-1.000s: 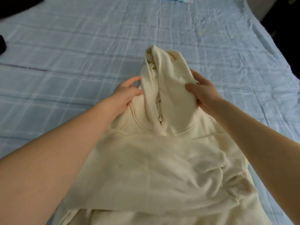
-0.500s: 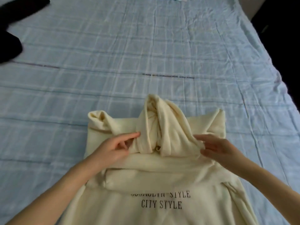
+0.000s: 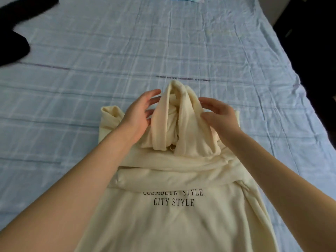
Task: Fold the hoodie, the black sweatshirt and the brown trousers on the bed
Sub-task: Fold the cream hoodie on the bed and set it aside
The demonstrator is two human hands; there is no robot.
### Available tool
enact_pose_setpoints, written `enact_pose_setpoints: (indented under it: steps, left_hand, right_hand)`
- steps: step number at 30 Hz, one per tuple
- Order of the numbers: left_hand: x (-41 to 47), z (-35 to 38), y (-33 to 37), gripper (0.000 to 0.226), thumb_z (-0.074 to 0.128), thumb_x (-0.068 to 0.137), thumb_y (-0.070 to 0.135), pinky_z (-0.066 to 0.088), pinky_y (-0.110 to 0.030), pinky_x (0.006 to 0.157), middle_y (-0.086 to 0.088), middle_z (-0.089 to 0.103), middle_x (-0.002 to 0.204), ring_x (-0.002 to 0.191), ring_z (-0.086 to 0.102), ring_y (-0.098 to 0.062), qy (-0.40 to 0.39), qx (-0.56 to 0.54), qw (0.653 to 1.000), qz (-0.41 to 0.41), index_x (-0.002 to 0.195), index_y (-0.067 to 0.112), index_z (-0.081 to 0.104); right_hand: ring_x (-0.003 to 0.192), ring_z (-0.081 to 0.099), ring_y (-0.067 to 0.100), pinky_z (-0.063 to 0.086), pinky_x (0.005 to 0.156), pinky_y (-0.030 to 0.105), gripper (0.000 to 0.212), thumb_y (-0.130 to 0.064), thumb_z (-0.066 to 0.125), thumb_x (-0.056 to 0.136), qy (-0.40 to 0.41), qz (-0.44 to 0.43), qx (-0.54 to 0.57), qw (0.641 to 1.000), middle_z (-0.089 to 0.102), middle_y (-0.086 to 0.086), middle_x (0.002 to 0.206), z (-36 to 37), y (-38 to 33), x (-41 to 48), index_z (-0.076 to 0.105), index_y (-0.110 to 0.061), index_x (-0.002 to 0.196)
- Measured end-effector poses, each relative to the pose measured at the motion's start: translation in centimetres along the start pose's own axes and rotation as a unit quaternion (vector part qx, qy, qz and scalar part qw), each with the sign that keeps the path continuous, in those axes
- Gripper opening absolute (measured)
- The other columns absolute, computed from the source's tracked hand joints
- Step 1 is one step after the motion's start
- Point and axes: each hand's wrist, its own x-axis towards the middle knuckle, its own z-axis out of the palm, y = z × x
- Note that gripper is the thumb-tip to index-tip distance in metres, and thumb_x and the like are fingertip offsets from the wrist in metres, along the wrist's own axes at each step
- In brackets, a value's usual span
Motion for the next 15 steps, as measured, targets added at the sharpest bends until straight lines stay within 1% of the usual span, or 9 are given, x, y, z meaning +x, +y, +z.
enact_pose_setpoints:
  steps: [3, 5, 6, 8, 10, 11, 12, 13, 15]
  left_hand:
    - [-5.4, -1.8, -0.9, 0.031, 0.043, 0.098, 0.033, 0.056, -0.026, 0.074, -0.005, 0.072, 0.111, 0.093, 0.069, -0.017, -0.072, -0.074, 0.995, 0.004, 0.105, 0.021, 0.071]
    - [-9.0, -2.4, -2.4, 0.031, 0.046, 0.092, 0.034, 0.056, -0.027, 0.072, -0.009, 0.072, 0.102, 0.086, 0.069, -0.019, -0.096, -0.069, 0.993, -0.021, 0.098, 0.017, 0.071]
    - [-10.4, -2.6, -3.3, 0.029, 0.047, 0.091, 0.034, 0.054, -0.026, 0.068, -0.008, 0.072, 0.095, 0.080, 0.068, -0.019, -0.092, -0.049, 0.994, -0.028, 0.094, 0.016, 0.070]
    - [-12.1, -3.0, -5.1, 0.020, 0.052, 0.089, 0.031, 0.047, -0.025, 0.065, -0.003, 0.070, 0.085, 0.072, 0.063, -0.013, -0.068, 0.040, 0.997, -0.001, 0.086, 0.020, 0.069]
    - [-12.6, -3.4, -6.8, 0.017, 0.055, 0.084, 0.037, 0.046, -0.022, 0.074, 0.007, 0.068, 0.091, 0.082, 0.061, -0.007, -0.032, 0.203, 0.973, 0.106, 0.089, 0.028, 0.069]
    - [-12.7, -3.1, -7.6, 0.023, 0.054, 0.085, 0.041, 0.046, -0.021, 0.084, 0.011, 0.066, 0.101, 0.094, 0.060, -0.007, -0.029, 0.301, 0.936, 0.182, 0.099, 0.030, 0.069]
    - [-12.6, -2.8, -8.7, 0.033, 0.051, 0.089, 0.042, 0.043, -0.024, 0.095, 0.010, 0.063, 0.115, 0.108, 0.058, -0.011, -0.039, 0.407, 0.878, 0.247, 0.113, 0.027, 0.067]
    - [-12.5, -2.5, -10.1, 0.043, 0.046, 0.093, 0.042, 0.038, -0.030, 0.106, 0.003, 0.058, 0.132, 0.124, 0.052, -0.017, -0.056, 0.510, 0.812, 0.277, 0.128, 0.022, 0.061]
    - [-12.9, -1.9, -13.0, 0.054, 0.035, 0.101, 0.042, 0.017, -0.039, 0.120, -0.006, 0.027, 0.159, 0.148, 0.021, -0.024, -0.092, 0.684, 0.682, 0.240, 0.152, 0.024, 0.032]
  right_hand:
    - [0.088, 0.069, 0.012, 0.056, 0.078, 0.021, 0.056, 0.019, 0.056, 0.081, -0.039, -0.031, 0.064, 0.997, 0.075, 0.011, 0.098, -2.9, -0.1, -5.8, 0.071, -0.019, 0.119]
    - [0.084, 0.068, 0.008, 0.052, 0.079, 0.016, 0.061, 0.024, 0.053, 0.083, -0.097, -0.045, 0.048, 0.993, 0.075, 0.004, 0.088, -4.7, 0.2, -10.0, 0.071, -0.022, 0.119]
    - [0.084, 0.068, 0.006, 0.050, 0.079, 0.013, 0.063, 0.025, 0.051, 0.084, -0.123, -0.043, 0.015, 0.991, 0.077, 0.001, 0.085, -5.3, 0.5, -11.9, 0.074, -0.026, 0.114]
    - [0.087, 0.071, 0.005, 0.052, 0.082, 0.015, 0.063, 0.026, 0.048, 0.085, -0.136, -0.035, -0.055, 0.989, 0.078, -0.001, 0.087, -5.8, 1.7, -14.6, 0.077, -0.027, 0.102]
    - [0.098, 0.069, 0.007, 0.052, 0.092, 0.024, 0.056, 0.020, 0.050, 0.088, -0.090, -0.056, -0.077, 0.991, 0.077, -0.005, 0.102, -5.1, 3.2, -15.7, 0.074, -0.026, 0.109]
    - [0.109, 0.065, 0.005, 0.049, 0.099, 0.024, 0.051, 0.012, 0.054, 0.092, -0.065, -0.081, -0.085, 0.991, 0.073, -0.009, 0.116, -4.4, 3.7, -15.7, 0.070, -0.028, 0.119]
    - [0.124, 0.056, 0.003, 0.041, 0.107, 0.021, 0.046, -0.001, 0.057, 0.097, -0.054, -0.119, -0.115, 0.985, 0.064, -0.014, 0.132, -3.3, 4.4, -15.7, 0.062, -0.031, 0.131]
    - [0.137, 0.044, 0.001, 0.032, 0.113, 0.018, 0.046, -0.014, 0.056, 0.099, -0.059, -0.153, -0.167, 0.972, 0.051, -0.016, 0.147, -2.2, 5.1, -15.5, 0.053, -0.032, 0.142]
    - [0.151, 0.019, 0.005, 0.014, 0.122, 0.023, 0.056, -0.029, 0.049, 0.103, -0.120, -0.172, -0.314, 0.926, 0.025, -0.014, 0.162, -0.1, 7.3, -15.5, 0.030, -0.032, 0.156]
